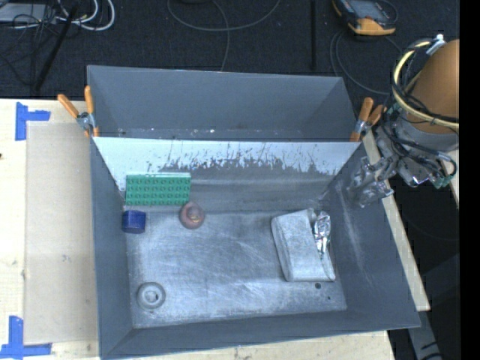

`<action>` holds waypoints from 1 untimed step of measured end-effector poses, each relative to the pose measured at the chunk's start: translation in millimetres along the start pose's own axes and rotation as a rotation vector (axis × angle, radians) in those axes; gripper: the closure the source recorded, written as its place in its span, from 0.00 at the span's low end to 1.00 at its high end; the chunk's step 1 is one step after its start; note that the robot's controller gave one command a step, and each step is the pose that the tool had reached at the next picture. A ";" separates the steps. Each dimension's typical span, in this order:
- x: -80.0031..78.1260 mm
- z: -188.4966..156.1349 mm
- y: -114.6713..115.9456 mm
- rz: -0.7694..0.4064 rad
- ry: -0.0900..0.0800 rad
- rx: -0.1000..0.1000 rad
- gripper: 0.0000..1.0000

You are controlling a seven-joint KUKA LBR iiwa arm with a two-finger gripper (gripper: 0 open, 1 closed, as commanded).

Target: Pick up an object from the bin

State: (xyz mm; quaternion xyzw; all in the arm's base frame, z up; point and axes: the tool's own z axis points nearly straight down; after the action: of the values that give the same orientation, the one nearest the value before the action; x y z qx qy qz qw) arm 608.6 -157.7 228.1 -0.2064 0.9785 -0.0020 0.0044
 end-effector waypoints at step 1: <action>29.3 78.9 33.2 0.110 0.015 -0.012 1.00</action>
Offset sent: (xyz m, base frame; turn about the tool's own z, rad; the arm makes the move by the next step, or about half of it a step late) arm -0.0371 0.0169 -0.0746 0.1094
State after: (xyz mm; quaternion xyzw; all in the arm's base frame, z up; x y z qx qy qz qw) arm 569.1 -139.3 148.8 -0.1523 0.9883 0.0026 -0.0041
